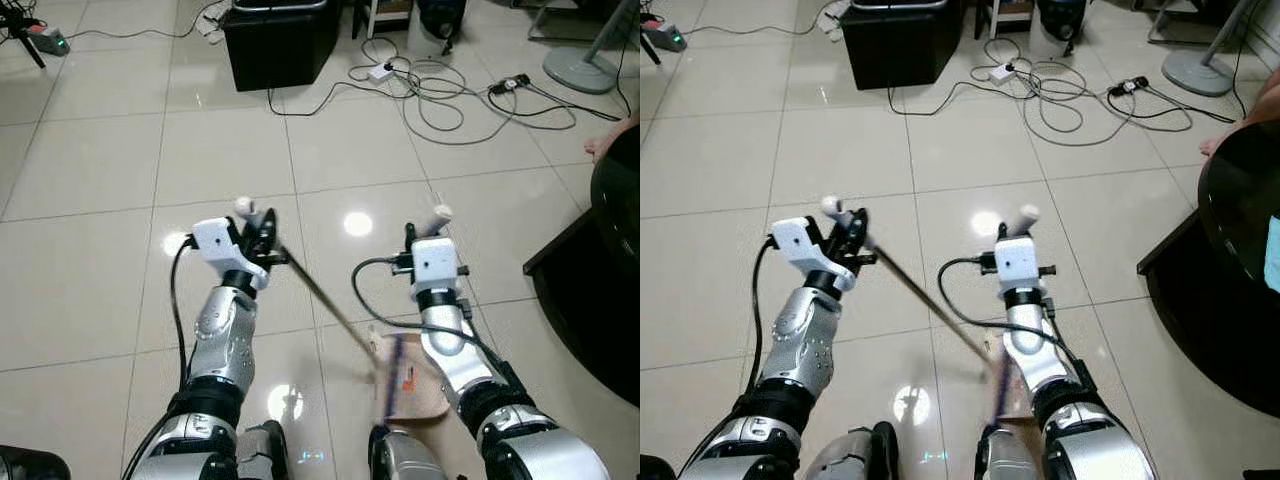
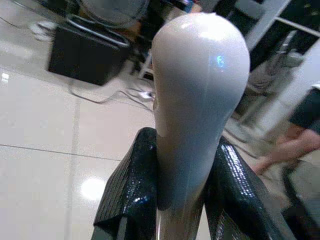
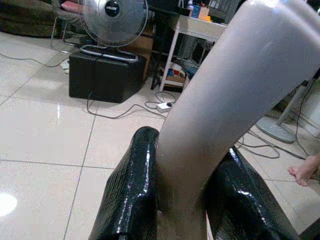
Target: Sweep floor
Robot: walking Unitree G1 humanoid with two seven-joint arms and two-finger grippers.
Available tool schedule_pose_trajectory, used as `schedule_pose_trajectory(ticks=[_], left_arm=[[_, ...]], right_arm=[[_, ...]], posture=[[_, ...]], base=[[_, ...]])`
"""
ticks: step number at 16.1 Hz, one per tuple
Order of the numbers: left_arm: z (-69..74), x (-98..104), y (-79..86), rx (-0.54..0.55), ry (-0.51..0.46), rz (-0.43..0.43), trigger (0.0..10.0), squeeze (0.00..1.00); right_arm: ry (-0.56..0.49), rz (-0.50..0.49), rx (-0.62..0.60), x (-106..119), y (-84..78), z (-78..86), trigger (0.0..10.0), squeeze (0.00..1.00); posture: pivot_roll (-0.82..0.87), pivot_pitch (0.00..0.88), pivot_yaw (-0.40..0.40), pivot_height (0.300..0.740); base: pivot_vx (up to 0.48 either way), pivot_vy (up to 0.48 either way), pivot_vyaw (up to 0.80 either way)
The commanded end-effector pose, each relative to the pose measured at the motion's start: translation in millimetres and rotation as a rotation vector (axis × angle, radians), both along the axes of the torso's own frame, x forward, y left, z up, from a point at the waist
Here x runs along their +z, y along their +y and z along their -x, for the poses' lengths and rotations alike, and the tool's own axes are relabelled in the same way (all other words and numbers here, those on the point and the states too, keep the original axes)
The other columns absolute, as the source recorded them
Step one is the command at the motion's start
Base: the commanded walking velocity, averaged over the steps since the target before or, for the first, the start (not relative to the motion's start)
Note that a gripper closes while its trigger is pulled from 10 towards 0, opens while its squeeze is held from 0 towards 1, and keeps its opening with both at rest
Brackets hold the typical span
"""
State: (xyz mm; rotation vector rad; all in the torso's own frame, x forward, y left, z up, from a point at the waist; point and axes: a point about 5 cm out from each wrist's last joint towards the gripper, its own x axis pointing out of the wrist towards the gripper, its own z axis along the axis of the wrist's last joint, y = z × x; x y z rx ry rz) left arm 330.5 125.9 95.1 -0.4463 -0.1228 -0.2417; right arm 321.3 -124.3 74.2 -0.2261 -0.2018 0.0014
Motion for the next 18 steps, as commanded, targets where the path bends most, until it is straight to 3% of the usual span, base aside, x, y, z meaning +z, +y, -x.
schedule_pose_trajectory(ticks=[1,4,7,10,15,18], left_arm=[[1.8,3.1,-4.6,-0.053,-0.019,0.024,10.0,0.00],[2.3,5.9,-4.8,-0.099,-0.033,0.012,10.0,0.00],[1.1,26.5,-1.3,-0.125,-0.150,-0.073,10.0,0.00],[-4.2,56.4,18.8,-0.091,-0.289,-0.190,10.0,0.00],[-9.4,90.5,39.8,-0.130,-0.394,-0.243,10.0,0.00],[-16.0,104.6,49.7,-0.054,-0.457,-0.308,10.0,0.00]], right_arm=[[-0.015,-0.058,0.006,4.4,1.1,-2.0,10.0,0.00],[-0.035,-0.113,-0.002,12.4,-4.5,-7.3,10.0,0.00],[-0.065,-0.150,0.015,17.2,-7.5,-7.7,10.0,0.00],[-0.031,-0.161,0.080,10.9,-4.2,-4.5,10.0,0.00],[0.012,-0.137,0.088,-0.2,-6.5,1.8,10.0,0.00],[0.019,-0.128,0.093,-2.5,-8.8,3.5,10.0,0.00]], posture=[[0.04,0.227,0.020,0.740],[0.04,0.220,0.023,0.740],[0.04,0.217,0.024,0.740],[0.05,0.219,0.021,0.740],[0.05,0.224,0.018,0.740],[0.04,0.226,0.015,0.740]], base=[[0.000,0.000,0.00],[0.000,0.000,0.00],[0.000,0.000,0.00],[0.000,0.000,0.00],[0.000,0.000,0.00],[0.000,0.000,0.00]])
